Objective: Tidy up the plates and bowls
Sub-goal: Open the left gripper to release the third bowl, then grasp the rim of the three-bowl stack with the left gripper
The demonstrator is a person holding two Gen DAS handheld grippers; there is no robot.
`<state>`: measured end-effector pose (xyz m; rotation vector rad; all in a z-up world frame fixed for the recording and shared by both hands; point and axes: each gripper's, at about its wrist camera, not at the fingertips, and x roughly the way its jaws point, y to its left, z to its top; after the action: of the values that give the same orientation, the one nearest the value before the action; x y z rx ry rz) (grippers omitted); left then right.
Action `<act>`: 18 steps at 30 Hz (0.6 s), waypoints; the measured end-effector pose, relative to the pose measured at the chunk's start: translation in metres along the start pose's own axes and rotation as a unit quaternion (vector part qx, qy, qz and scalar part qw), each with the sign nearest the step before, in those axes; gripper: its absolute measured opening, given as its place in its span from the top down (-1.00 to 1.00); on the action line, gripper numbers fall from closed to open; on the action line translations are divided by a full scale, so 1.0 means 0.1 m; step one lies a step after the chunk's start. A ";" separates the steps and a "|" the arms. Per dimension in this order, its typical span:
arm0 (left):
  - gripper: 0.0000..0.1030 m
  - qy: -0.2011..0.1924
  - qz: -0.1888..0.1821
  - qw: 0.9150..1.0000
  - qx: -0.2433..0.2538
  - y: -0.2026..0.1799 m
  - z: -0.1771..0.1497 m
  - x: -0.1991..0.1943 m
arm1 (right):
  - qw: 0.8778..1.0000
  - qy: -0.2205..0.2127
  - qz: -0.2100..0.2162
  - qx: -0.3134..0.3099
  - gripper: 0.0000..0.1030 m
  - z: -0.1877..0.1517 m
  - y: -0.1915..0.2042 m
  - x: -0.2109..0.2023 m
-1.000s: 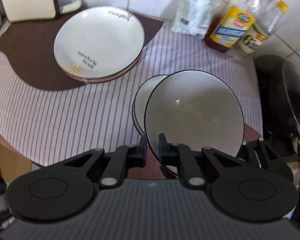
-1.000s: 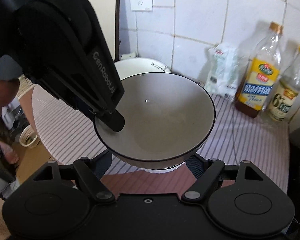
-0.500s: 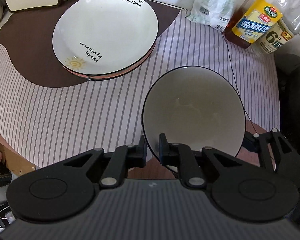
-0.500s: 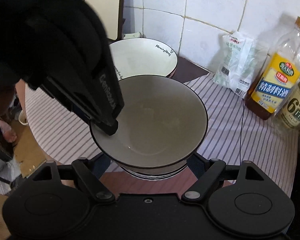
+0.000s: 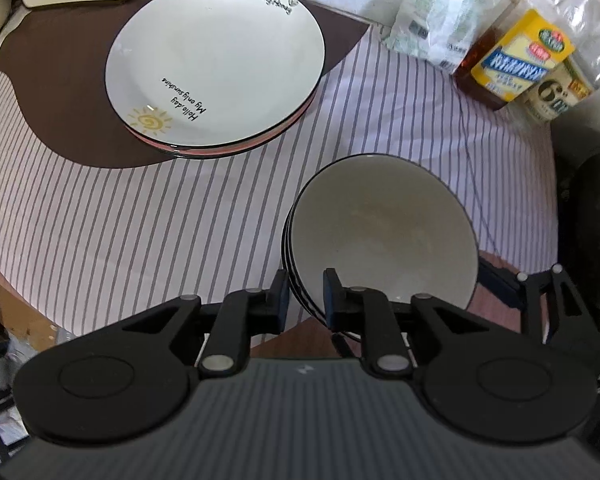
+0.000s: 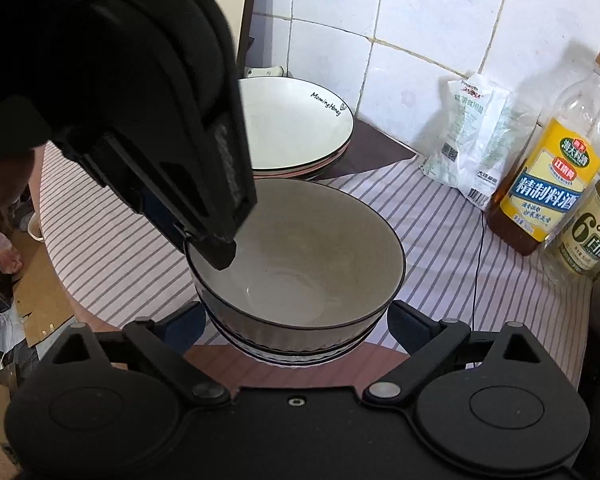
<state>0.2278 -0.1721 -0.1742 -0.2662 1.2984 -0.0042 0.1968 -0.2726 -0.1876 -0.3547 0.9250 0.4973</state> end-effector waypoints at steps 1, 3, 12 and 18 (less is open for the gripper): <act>0.67 -0.005 -0.002 1.000 -0.002 0.02 -0.01 -0.04 | 1.000 0.000 -0.002 0.002 -0.92 0.00 0.00 -0.01; 0.64 -0.020 -0.007 1.000 -0.005 0.05 -0.04 -0.15 | 1.000 -0.004 -0.003 0.007 -0.92 -0.03 -0.02 -0.05; 0.30 -0.086 -0.061 0.994 -0.027 0.23 -0.30 -0.48 | 0.994 -0.084 0.053 0.040 -0.92 -0.31 -0.11 -0.42; 0.19 -0.116 -0.099 0.986 -0.066 0.44 -0.45 -0.44 | 0.992 -0.093 0.067 0.048 -0.93 -0.59 -0.16 -0.16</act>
<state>0.1663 -0.1314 -0.1518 -0.4947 1.0378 -0.0547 0.1577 -0.3189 -0.2064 -0.1565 0.7908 0.5969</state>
